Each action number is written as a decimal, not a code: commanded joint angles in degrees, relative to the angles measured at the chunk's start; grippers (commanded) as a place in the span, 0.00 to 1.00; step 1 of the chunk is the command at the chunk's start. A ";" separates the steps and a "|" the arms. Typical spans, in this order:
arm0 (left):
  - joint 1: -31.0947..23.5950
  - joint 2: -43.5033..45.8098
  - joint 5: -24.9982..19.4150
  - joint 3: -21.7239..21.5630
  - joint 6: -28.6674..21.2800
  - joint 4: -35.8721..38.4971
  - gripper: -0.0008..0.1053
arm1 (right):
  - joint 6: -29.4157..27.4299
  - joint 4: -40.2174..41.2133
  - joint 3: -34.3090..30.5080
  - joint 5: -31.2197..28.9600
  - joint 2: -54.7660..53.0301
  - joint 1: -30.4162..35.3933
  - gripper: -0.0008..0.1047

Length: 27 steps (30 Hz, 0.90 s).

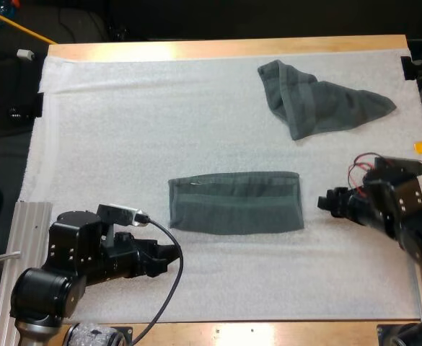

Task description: Pick towel from pile, fold and stack

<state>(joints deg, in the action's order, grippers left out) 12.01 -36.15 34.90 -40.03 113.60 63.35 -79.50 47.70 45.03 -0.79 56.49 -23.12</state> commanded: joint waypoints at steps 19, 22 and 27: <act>0.20 0.20 2.26 -0.31 0.51 0.23 0.54 | -3.22 -15.19 0.55 27.85 23.98 14.48 0.56; 0.20 0.20 2.26 -0.31 0.51 0.23 0.54 | -2.97 -17.41 0.55 28.47 26.91 14.48 0.56; 0.20 0.20 2.26 -0.31 0.51 0.23 0.54 | -2.98 -18.65 0.55 29.57 31.87 13.67 0.56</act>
<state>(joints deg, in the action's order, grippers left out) 12.00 -36.15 36.75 -40.03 113.60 63.35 -81.90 29.55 45.03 27.49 88.36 -9.23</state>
